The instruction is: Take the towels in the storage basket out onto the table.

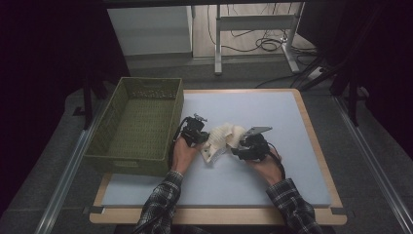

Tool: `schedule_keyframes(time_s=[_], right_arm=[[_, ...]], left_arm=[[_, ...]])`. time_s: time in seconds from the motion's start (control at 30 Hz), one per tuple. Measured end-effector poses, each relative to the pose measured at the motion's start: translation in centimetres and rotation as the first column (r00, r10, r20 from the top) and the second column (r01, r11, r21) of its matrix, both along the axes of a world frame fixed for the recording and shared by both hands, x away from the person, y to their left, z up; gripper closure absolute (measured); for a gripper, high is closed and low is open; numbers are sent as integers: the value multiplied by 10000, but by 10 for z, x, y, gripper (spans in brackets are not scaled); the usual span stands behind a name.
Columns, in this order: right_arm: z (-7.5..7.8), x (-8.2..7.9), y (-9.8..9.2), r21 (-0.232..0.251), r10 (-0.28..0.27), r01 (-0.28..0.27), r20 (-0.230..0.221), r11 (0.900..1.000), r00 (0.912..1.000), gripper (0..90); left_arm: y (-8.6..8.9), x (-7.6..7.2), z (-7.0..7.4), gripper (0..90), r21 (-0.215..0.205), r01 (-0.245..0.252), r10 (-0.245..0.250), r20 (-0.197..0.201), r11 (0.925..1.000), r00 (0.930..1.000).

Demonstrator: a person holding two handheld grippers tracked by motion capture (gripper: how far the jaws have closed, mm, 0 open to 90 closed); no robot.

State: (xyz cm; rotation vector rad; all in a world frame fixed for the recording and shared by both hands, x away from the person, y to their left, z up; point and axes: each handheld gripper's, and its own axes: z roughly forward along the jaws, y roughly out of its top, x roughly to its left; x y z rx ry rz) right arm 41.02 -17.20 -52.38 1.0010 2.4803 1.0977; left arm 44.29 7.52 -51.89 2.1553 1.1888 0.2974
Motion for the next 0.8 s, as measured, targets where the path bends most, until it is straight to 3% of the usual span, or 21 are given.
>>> schedule_keyframes(time_s=[0.1,0.17,0.3,0.43,0.63,0.8], right_arm=[[-3,3,3,-160,-132,132,26,9998,9999,797],[-2,4,2,-26,-181,181,97,9998,9998,862],[11,-2,-9,394,-214,203,259,9990,9994,873],[31,-8,-29,783,-323,293,372,9965,9988,873],[52,-9,-62,531,-911,876,666,9947,9936,873],[48,0,-90,337,-1755,1743,398,9841,9837,870]], left_arm=[[0,0,-1,847,-57,23,-23,-10,10000,10000],[1,0,0,849,-148,27,-26,14,9999,10000],[6,-1,3,850,-488,4,0,76,9988,10000],[8,-1,6,846,-531,-142,148,114,9985,9998],[8,0,4,836,-386,-318,319,3,9987,9995],[6,2,1,830,-174,-520,519,-91,9985,9986]])
